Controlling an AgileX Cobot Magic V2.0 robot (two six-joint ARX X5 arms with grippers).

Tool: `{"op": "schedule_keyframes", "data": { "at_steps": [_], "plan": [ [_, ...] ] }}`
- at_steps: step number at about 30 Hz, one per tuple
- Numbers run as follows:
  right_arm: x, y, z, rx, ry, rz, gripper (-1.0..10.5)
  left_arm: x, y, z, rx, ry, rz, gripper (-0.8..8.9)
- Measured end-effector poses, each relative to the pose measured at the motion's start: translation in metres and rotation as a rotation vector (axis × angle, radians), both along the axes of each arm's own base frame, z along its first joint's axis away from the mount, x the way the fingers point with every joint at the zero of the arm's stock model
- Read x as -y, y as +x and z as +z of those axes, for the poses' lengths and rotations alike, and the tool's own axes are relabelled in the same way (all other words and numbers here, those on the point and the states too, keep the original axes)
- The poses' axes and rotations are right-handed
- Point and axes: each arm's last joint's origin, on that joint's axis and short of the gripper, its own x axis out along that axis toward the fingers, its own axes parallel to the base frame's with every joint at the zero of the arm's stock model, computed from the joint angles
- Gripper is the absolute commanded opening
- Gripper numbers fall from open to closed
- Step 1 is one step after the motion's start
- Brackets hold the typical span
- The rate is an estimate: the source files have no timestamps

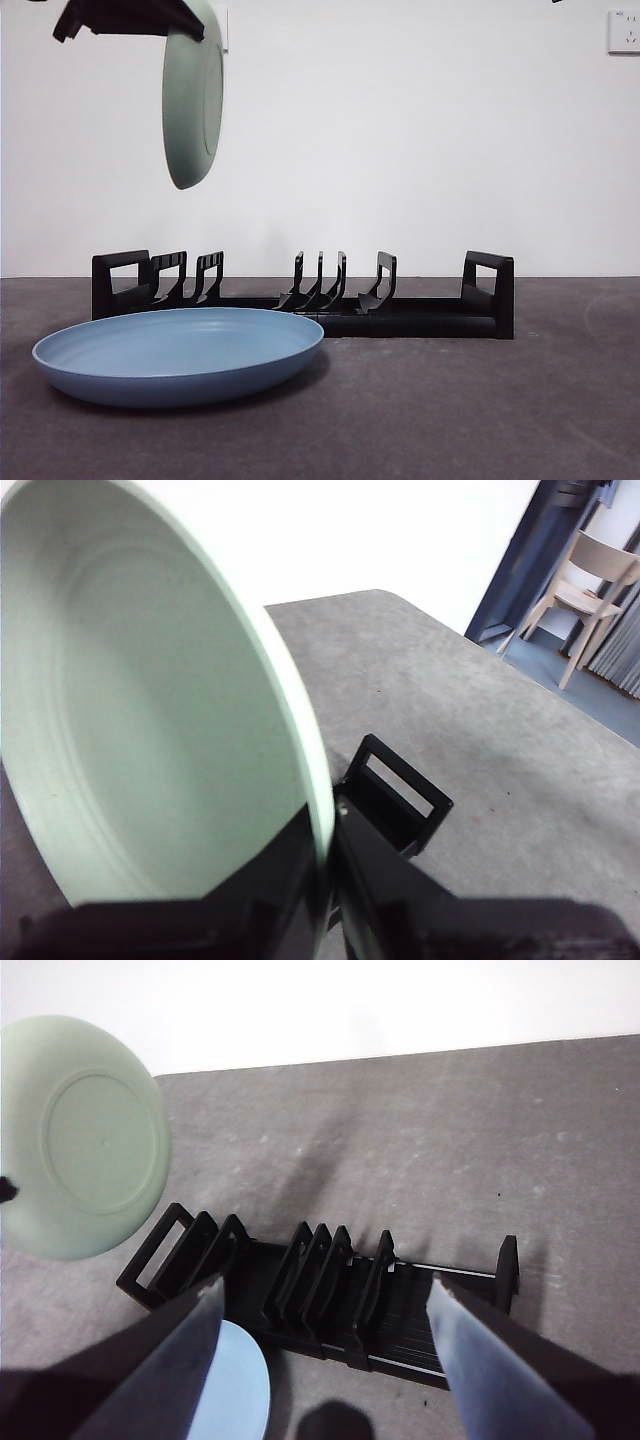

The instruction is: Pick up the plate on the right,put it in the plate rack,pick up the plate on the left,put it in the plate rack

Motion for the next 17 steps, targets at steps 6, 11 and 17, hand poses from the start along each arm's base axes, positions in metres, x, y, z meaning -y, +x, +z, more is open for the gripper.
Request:
{"op": "schedule_keyframes", "data": {
  "at_steps": [6, 11, 17],
  "plan": [
    [0.0, 0.0, 0.0, 0.0, 0.0, 0.0, 3.4, 0.001, 0.015, -0.016, -0.059, -0.001, -0.024, -0.09],
    [0.0, 0.0, 0.0, 0.0, 0.0, 0.0, 3.4, 0.004, 0.031, -0.039, -0.138, 0.015, -0.025, -0.09],
    [0.0, 0.0, 0.0, -0.004, -0.001, 0.0, 3.4, 0.007, 0.046, -0.064, -0.215, 0.045, 0.004, -0.09]
  ]
}}
